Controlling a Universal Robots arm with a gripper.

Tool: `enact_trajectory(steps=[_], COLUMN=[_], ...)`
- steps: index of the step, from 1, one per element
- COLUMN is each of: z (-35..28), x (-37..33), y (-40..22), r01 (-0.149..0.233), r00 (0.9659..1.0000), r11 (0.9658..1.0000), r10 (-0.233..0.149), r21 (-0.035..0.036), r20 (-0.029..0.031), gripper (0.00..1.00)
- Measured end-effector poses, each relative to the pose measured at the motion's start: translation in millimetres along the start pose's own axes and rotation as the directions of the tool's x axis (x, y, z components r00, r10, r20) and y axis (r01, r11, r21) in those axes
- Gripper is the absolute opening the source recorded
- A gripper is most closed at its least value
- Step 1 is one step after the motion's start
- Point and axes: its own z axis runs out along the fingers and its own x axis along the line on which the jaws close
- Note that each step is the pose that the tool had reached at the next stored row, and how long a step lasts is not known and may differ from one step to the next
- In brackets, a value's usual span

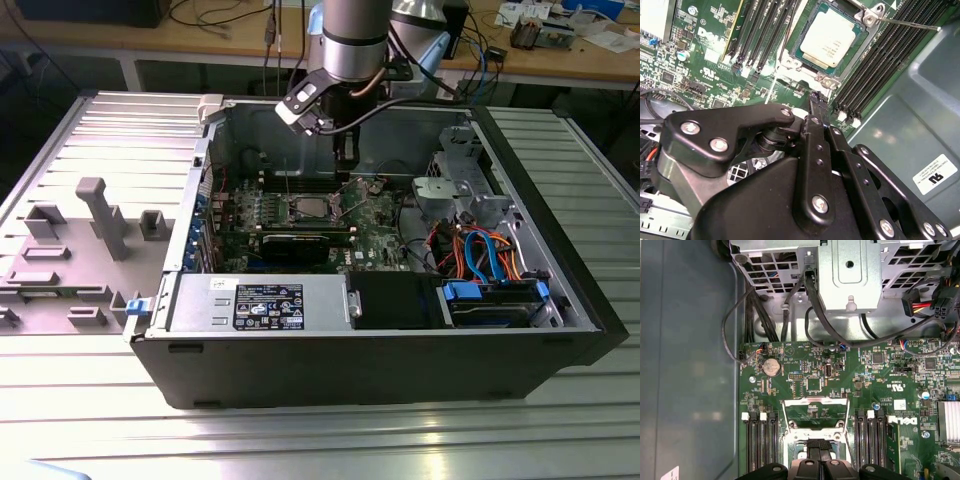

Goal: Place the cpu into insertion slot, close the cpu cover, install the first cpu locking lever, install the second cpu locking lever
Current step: 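Close the cpu cover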

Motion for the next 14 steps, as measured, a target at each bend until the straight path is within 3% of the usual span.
enact_trajectory(steps=[14], z=[0.2], x=[0.1], y=[4.8], r01=[0.000], r00=[1.0000], r11=[1.0000], r10=[0.000], r21=[-0.0001], r20=[0.0000], gripper=[0.11])
